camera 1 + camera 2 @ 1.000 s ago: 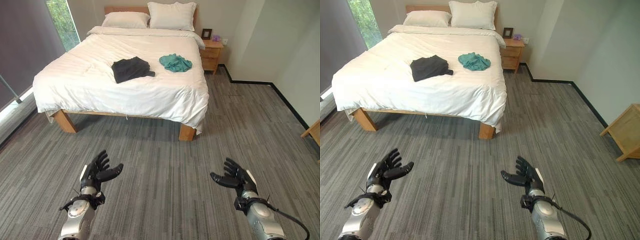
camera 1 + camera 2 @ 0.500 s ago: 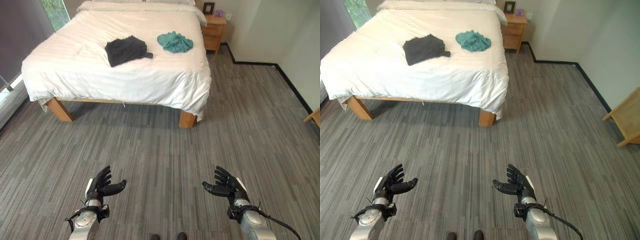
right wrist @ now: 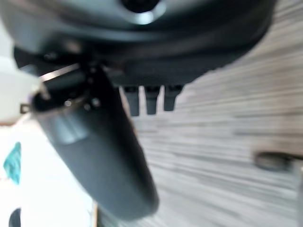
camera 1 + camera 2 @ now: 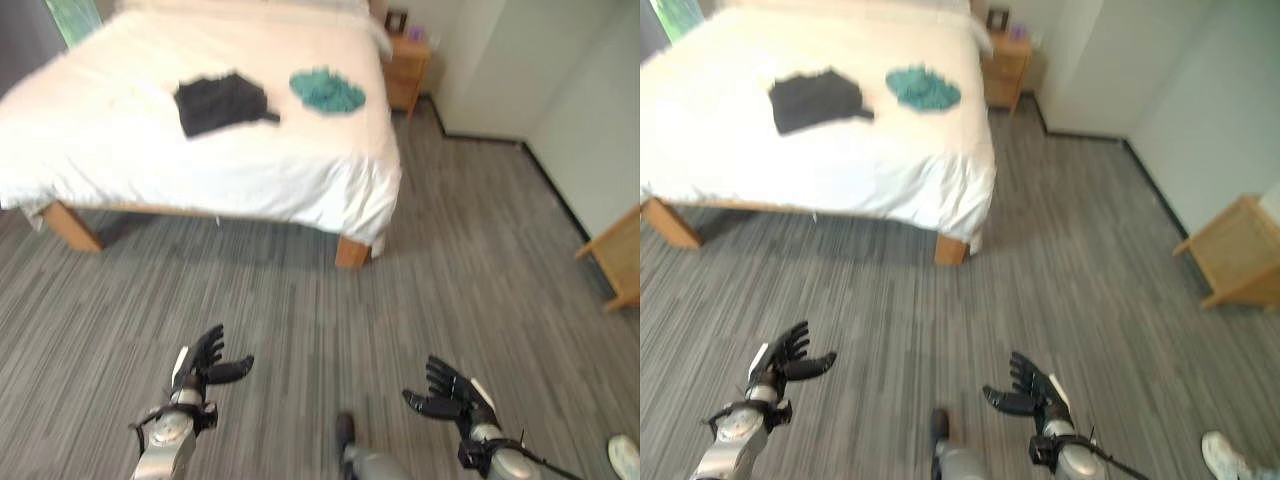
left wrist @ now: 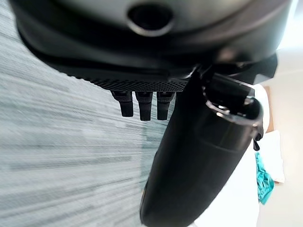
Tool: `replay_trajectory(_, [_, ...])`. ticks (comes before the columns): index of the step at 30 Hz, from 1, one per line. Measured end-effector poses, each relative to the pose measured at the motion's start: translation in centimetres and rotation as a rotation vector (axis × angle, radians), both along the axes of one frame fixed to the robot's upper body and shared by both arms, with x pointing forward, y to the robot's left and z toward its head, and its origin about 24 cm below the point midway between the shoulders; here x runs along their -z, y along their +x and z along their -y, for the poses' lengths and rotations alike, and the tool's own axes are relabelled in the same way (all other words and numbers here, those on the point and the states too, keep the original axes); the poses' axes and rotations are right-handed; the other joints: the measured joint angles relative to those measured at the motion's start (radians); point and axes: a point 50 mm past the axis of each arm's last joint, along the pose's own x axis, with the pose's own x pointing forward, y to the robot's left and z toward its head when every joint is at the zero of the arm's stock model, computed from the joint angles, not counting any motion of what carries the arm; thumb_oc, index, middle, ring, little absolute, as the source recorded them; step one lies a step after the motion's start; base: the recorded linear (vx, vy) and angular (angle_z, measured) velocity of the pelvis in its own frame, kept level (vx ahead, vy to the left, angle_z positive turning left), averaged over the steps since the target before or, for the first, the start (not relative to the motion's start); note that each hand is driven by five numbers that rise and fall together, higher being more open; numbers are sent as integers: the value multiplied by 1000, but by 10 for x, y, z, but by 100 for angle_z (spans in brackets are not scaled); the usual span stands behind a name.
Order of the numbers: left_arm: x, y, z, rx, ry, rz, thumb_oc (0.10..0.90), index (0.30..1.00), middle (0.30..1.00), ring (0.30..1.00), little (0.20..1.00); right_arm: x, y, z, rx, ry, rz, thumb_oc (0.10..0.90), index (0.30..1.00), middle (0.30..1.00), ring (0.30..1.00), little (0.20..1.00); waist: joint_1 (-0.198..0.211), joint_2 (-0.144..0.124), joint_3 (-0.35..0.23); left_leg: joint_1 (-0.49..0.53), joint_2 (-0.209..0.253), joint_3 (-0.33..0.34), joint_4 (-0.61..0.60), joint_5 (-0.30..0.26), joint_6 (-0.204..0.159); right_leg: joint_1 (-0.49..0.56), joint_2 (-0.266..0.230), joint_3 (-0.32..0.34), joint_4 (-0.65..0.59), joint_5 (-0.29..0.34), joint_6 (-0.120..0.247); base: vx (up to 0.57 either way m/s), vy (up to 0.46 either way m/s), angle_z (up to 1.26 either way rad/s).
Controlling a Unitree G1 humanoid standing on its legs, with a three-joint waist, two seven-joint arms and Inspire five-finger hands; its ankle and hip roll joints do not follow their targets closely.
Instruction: Pick up bed clothes into laundry basket.
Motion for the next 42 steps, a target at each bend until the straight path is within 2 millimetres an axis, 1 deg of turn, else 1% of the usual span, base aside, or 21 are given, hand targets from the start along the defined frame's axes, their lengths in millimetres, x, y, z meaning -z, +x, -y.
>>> replay_trajectory(1, [1, -1, 2, 3, -11, -3, 800, 900, 900, 900, 900, -1, 0, 0, -1, 4, 3, 800, 900, 900, 900, 900, 31, -13, -9, -45, 5, 24, 155, 51, -4, 29, 6, -2, -3, 34, -22, 545, -332, 3])
replay_trajectory(2, [2, 1, 7, 9, -30, -3, 800, 900, 900, 900, 900, -4, 2, 3, 11, 4, 18, 800, 900, 900, 900, 900, 56, 0, -17, -127, 22, 22, 306, 177, 36, 71, 49, 38, -27, -24, -76, 483, -202, -43])
replay_trajectory(3, [-1, 3, 8, 14, -34, 10, 800, 900, 900, 900, 900, -8, 11, 3, 15, 6, 44, 800, 900, 900, 900, 900, 83, -7, -15, -170, 29, 28, 370, 185, 37, 106, 55, 43, -30, -3, -65, 340, -101, -18])
replay_trajectory(5, [-11, 16, 10, 26, -42, 56, 800, 900, 900, 900, 900, -24, 31, 2, 13, 7, 129, 800, 900, 900, 900, 900, 103, -40, 8, -285, 9, 25, 387, 177, 41, 139, 44, 70, -30, -67, -117, 543, -22, -17])
replay_trajectory(6, [-16, 19, 9, 22, -50, 83, 800, 900, 900, 900, 900, -35, 43, 0, -2, 9, 186, 800, 900, 900, 900, 900, 124, -51, 20, -326, 0, 23, 334, 172, 23, 174, 35, 70, -40, -57, -69, 659, 8, -21])
replay_trajectory(9, [-29, 23, 14, 49, -56, 145, 800, 900, 900, 900, 900, -57, 60, 0, -37, -12, 286, 800, 900, 900, 900, 900, 147, -47, 39, -335, 27, 80, -34, 193, -4, 296, 42, 65, -100, -76, -14, 768, 67, -6])
replay_trajectory(10, [-33, 24, 13, 67, -49, 160, 800, 900, 900, 900, 900, -63, 63, -1, -53, -22, 306, 800, 900, 900, 900, 900, 169, -45, 34, -311, 20, 118, -214, 207, -16, 344, 42, 66, -136, -115, 48, 859, 38, 2])
replay_trajectory(12, [-45, 28, 15, 94, -48, 218, 800, 900, 900, 900, 900, -85, 76, 2, -103, -81, 388, 800, 900, 900, 900, 900, 186, -19, 35, -302, -15, 160, -501, 268, -1, 434, 56, 66, -189, -135, 36, 769, 32, -7])
replay_trajectory(15, [-49, 25, 6, 58, -38, 237, 800, 900, 900, 900, 900, -119, 102, -6, -219, -153, 489, 800, 900, 900, 900, 900, 257, 12, 16, -288, -47, 198, -504, 270, 73, 541, 60, 155, -191, -215, 54, 613, 78, -79])
replay_trajectory(16, [-54, 19, 2, 47, -30, 257, 800, 900, 900, 900, 900, -133, 103, -14, -252, -150, 554, 800, 900, 900, 900, 900, 269, 28, -7, -261, -40, 182, -509, 371, 127, 566, 74, 175, -164, -242, 65, 643, 141, -54])
replay_trajectory(18, [-67, 17, -11, 26, 10, 300, 800, 900, 900, 900, 900, -150, 105, -35, -327, -122, 645, 800, 900, 900, 900, 900, 277, -38, -29, -217, -70, 203, -520, 395, 120, 479, 25, 197, 80, -327, 137, 521, 191, -46])
replay_trajectory(20, [-83, 23, -14, 58, 51, 350, 800, 900, 900, 900, 900, -169, 113, -49, -386, -113, 729, 800, 900, 900, 900, 900, 292, -62, -21, -139, -95, 215, -547, 393, 138, 292, -35, 172, 594, -278, 226, 456, 216, -33])
replay_trajectory(21, [-89, 27, -13, 74, 62, 371, 800, 900, 900, 900, 900, -176, 119, -55, -391, -111, 759, 800, 900, 900, 900, 900, 269, -54, -10, -91, -111, 184, -569, 395, 160, 236, -72, 129, 740, -265, 219, 440, 171, 33])
replay_trajectory(23, [-115, 43, -7, 111, 74, 476, 800, 900, 900, 900, 900, -189, 127, -63, -414, -123, 807, 800, 900, 900, 900, 900, 264, -34, 27, 4, -112, 164, -591, 367, 179, 150, -122, 75, 814, -268, 210, 510, 41, 30])
replay_trajectory(25, [-142, 51, -3, 134, 87, 588, 800, 900, 900, 900, 900, -199, 132, -66, -442, -151, 833, 800, 900, 900, 900, 900, 245, -27, 39, 42, -113, 130, -592, 309, 145, 51, -146, 23, 771, -267, 208, 460, -105, 37])
replay_trajectory(29, [-175, 57, 9, 227, 90, 732, 800, 900, 900, 900, 900, -212, 145, -45, -476, -348, 799, 800, 900, 900, 900, 900, 217, -11, 52, 104, -122, 67, -611, 304, 152, 12, -127, 8, 367, -221, 195, 434, -204, 68])
replay_trajectory(31, [-172, 60, 17, 266, 71, 725, 800, 900, 900, 900, 900, -208, 153, -25, -463, -453, 726, 800, 900, 900, 900, 900, 207, -10, 44, 133, -137, 17, -628, 260, 99, 30, -79, 114, 117, -162, 204, 238, -151, 63])
replay_trajectory(33, [-168, 60, 23, 304, 53, 707, 800, 900, 900, 900, 900, -209, 160, -6, -431, -537, 666, 800, 900, 900, 900, 900, 210, -11, 43, 159, -151, 8, -642, 266, 140, 19, -57, 134, -43, -39, 191, 322, -258, 48])
replay_trajectory(35, [-156, 60, 27, 321, 33, 659, 800, 900, 900, 900, 900, -209, 168, 11, -400, -602, 599, 800, 900, 900, 900, 900, 195, -13, 43, 199, -159, -12, -652, 258, 136, 29, -60, 91, -100, 45, 169, 431, -355, 51])
replay_trajectory(40, [-129, 54, 32, 311, -52, 560, 800, 900, 900, 900, 900, -210, 180, 37, -356, -710, 469, 800, 900, 900, 900, 900, 186, -52, 39, 242, -185, -31, -544, 212, 81, 78, 23, 52, -153, 198, -18, 195, -252, 26])
replay_trajectory(42, [-118, 51, 34, 303, -73, 520, 800, 900, 900, 900, 900, -220, 187, 44, -334, -755, 456, 800, 900, 900, 900, 900, 222, -73, 46, 117, -234, -19, -242, 155, 28, 155, -10, 56, -204, 168, -43, 137, -346, -11])
